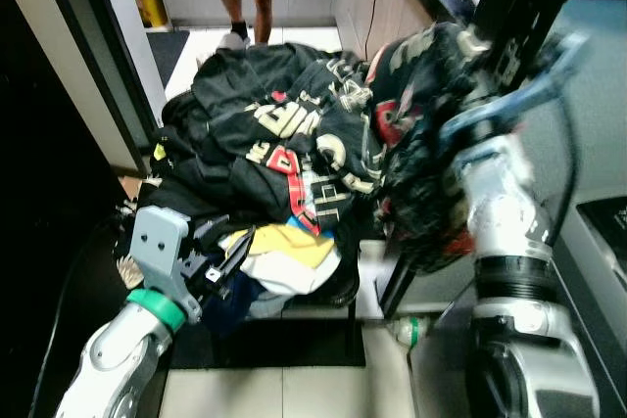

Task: Clothes washing

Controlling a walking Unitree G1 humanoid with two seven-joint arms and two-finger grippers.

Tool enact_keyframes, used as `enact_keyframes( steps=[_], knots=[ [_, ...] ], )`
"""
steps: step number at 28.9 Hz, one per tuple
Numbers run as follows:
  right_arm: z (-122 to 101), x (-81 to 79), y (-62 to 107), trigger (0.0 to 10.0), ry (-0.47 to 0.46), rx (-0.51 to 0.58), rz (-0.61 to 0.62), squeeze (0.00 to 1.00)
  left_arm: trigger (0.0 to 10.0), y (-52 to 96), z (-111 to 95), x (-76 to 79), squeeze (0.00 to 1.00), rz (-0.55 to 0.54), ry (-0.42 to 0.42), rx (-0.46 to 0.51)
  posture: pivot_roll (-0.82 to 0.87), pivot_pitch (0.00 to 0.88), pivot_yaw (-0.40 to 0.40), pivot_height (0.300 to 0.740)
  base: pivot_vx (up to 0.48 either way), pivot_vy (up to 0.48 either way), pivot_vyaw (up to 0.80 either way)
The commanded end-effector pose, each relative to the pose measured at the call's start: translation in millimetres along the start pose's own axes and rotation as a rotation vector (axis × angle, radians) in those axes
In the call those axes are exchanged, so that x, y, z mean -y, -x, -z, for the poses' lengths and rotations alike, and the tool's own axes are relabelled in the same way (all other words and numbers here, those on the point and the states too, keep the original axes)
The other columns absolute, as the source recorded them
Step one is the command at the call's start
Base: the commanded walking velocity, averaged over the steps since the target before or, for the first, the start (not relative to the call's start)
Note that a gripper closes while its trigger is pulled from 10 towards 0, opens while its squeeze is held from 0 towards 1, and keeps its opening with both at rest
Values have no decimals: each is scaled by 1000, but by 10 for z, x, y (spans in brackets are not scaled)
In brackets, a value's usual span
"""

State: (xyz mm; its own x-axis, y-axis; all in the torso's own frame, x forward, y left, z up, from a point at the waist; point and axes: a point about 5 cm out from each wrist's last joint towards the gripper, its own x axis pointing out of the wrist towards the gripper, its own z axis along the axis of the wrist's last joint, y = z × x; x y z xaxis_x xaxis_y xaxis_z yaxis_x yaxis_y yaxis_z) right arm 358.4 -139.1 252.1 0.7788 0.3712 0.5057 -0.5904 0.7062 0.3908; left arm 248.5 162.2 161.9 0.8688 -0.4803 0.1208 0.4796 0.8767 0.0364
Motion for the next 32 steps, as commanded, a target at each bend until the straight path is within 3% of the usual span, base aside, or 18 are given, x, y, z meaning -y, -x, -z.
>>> enact_keyframes(
  steps=[1, 3, 7, 8, 11, 14, 32],
  knots=[
    [63, -111, 20, 0, -11, -38, -71, 0, 10000, -4, -7, 28, 0, 26, -14, -12, 66, 5, 46, 740, 0, 0, 0],
    [218, -185, 192, 0, -14, -108, -118, 0, 10000, -17, -44, 59, 0, 56, -22, -4, 65, 6, 46, 740, 0, 0, 0],
    [267, -230, 267, 0, -1, -128, -124, 0, 10000, -28, -79, 50, 0, 46, -29, 7, 63, 7, 46, 740, 0, 0, 0],
    [277, -227, 283, 10000, 17, -126, -96, 0, 10000, -57, -106, 6, 0, 6, -33, 8, 63, 6, 46, 740, 0, 0, 0],
    [238, -177, 275, 10000, 34, -73, 33, 0, 10000, -134, -210, -100, 0, -74, -45, 36, 61, 5, 48, 740, 0, 0, 0],
    [227, -174, 279, 10000, 34, -69, 48, 0, 10000, -142, -228, -107, 0, -78, -49, 45, 61, 5, 48, 740, 0, 0, 0],
    [1, -113, 177, 10000, -32, 29, 119, 0, 10000, -169, -294, -46, 0, -30, -47, 62, 68, 0, 47, 740, 0, 0, -800]
  ],
)
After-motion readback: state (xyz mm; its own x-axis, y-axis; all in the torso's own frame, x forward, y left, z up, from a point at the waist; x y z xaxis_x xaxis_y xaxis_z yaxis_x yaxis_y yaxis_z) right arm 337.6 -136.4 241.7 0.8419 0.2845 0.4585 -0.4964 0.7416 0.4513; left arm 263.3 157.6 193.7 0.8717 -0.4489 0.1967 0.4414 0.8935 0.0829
